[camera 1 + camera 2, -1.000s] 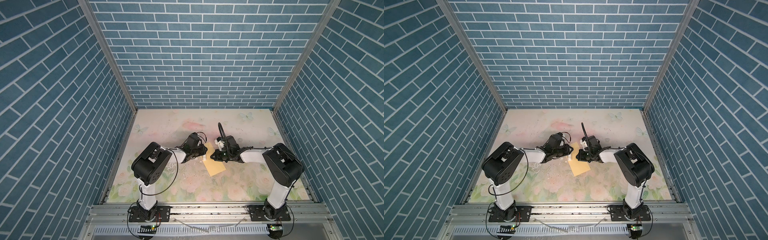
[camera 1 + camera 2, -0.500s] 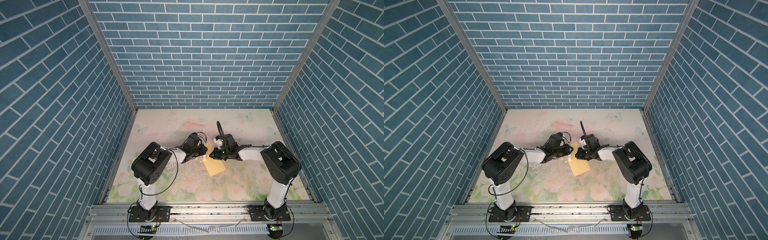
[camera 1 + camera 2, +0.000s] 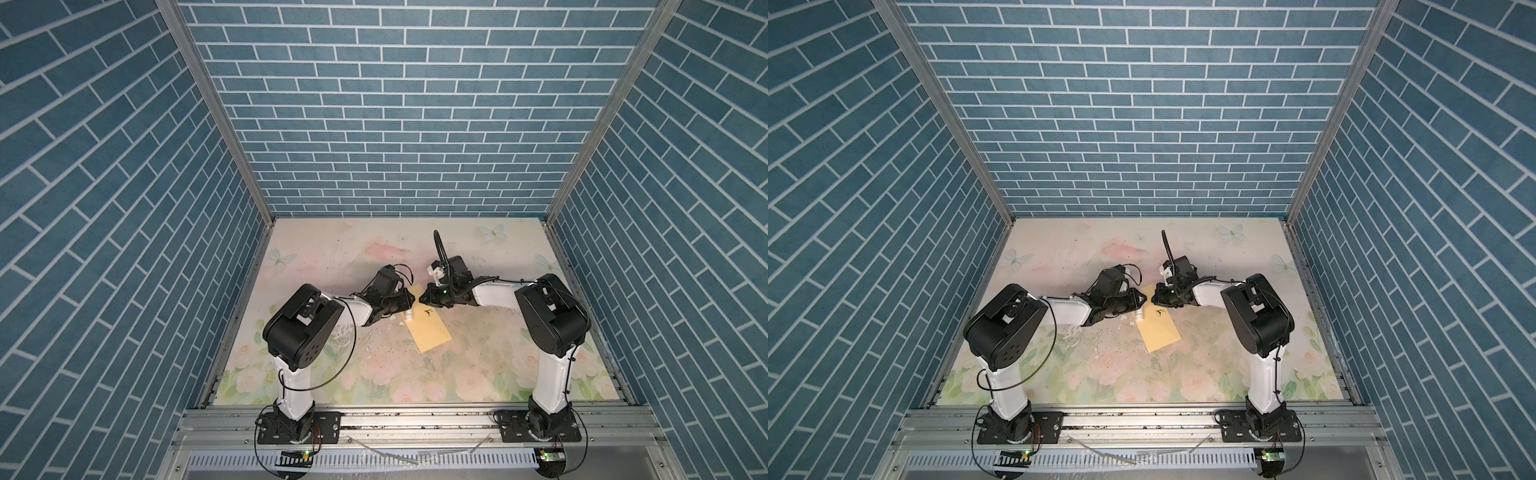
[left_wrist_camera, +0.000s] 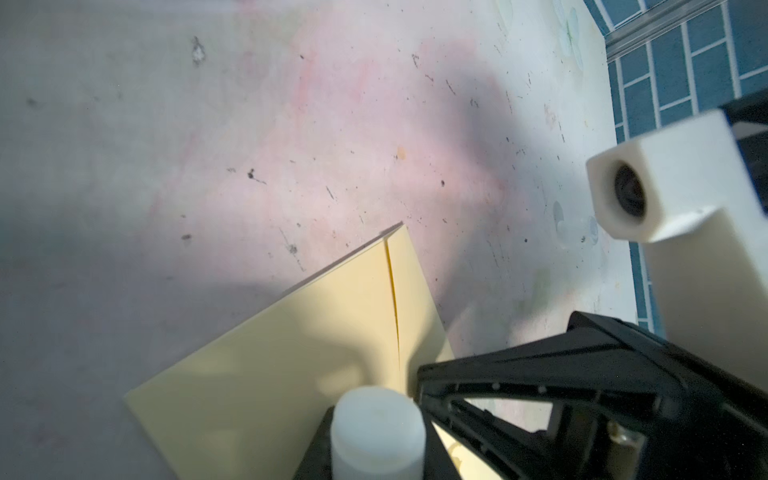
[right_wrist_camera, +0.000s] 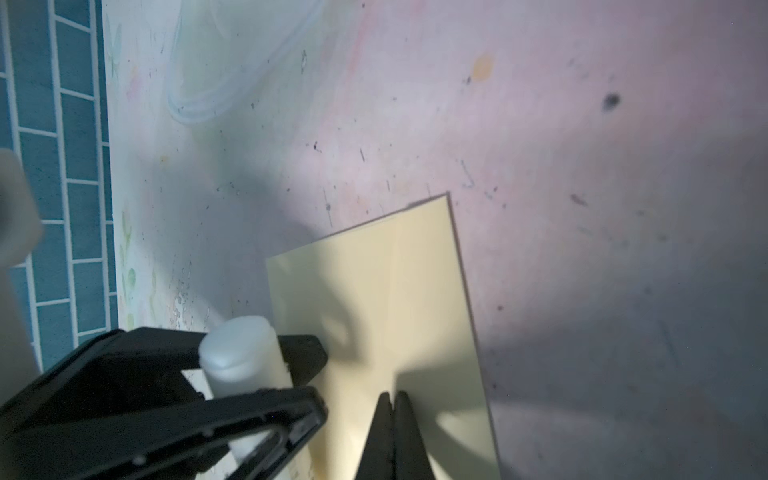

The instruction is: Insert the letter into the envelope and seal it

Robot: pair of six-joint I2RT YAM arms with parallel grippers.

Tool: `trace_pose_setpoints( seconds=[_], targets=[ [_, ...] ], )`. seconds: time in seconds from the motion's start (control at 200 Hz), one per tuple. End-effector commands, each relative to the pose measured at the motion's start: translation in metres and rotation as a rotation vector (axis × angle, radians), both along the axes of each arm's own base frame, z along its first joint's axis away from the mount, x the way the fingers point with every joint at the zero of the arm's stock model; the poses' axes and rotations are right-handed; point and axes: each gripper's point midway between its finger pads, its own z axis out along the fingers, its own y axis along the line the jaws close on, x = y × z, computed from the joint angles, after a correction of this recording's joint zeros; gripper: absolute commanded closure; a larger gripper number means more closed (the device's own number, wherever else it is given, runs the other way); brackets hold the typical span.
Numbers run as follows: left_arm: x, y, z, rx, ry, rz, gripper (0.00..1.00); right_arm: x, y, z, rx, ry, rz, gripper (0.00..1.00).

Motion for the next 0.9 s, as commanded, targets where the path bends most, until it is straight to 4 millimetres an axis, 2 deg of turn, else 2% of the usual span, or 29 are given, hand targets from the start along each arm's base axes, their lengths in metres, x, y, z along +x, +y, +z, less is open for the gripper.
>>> trace_pose_setpoints(
  seconds=[0.0, 0.22, 0.445, 0.89],
  targets=[
    [-0.012, 0.013, -0.032, 0.081, 0.070, 0.012, 1.00, -0.006, -0.030, -0.045, -0.163, 0.066, -0.029, 1.00],
    [-0.012, 0.014, -0.034, 0.082, 0.072, 0.017, 1.00, -0.015, -0.029, -0.042, -0.144, 0.072, -0.008, 1.00],
    [-0.011, 0.014, -0.036, 0.081, 0.075, 0.020, 1.00, -0.039, -0.026, -0.037, -0.146, 0.071, 0.049, 1.00],
    [-0.012, 0.013, -0.038, 0.078, 0.081, 0.020, 1.00, -0.081, -0.032, -0.041, -0.177, 0.104, 0.096, 1.00]
  ],
)
